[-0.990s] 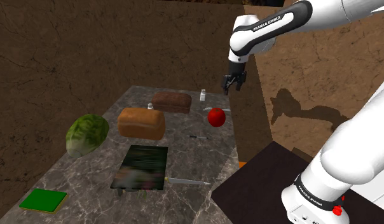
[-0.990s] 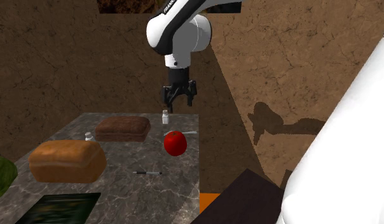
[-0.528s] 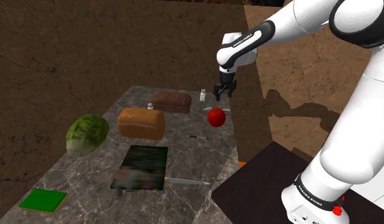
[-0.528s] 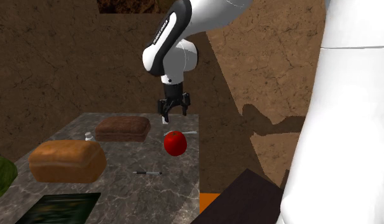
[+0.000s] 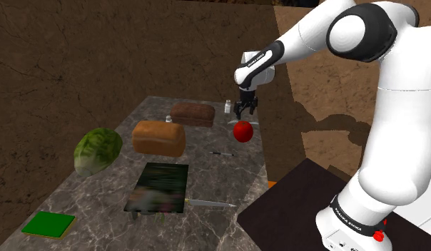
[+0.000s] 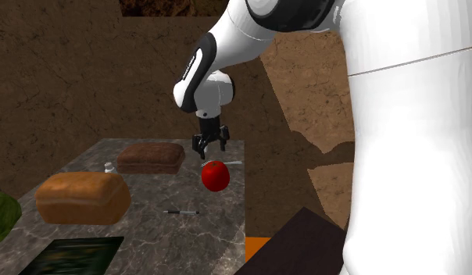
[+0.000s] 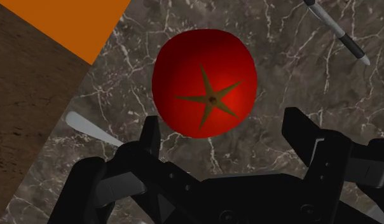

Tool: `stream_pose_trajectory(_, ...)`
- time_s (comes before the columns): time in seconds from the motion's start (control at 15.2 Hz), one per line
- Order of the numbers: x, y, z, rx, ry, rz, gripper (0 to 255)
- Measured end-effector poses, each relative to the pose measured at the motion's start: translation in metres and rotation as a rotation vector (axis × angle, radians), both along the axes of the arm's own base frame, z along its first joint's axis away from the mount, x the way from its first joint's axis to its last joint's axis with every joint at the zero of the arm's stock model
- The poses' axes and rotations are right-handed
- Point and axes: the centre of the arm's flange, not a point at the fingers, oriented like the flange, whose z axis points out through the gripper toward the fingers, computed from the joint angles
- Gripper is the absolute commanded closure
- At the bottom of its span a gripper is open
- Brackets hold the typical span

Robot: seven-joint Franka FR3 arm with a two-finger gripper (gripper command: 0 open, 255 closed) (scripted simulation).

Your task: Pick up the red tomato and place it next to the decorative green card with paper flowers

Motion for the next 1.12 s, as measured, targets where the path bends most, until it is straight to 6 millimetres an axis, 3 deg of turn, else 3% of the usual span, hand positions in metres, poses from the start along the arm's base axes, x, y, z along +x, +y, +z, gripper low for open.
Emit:
stream_pose_trajectory(0.33, 0.0, -0.002, -0.025, 0.0, 0.0, 0.0, 0)
stream_pose_trajectory(0.73, 0.0, -0.001, -0.029, 0.0, 0.0, 0.0, 0)
stream_pose_trajectory(0.79, 0.0, -0.001, -0.029, 0.0, 0.0, 0.0, 255)
stream_pose_trajectory(1.12, 0.0, -0.001, -0.029, 0.0, -0.001, 0.0, 255)
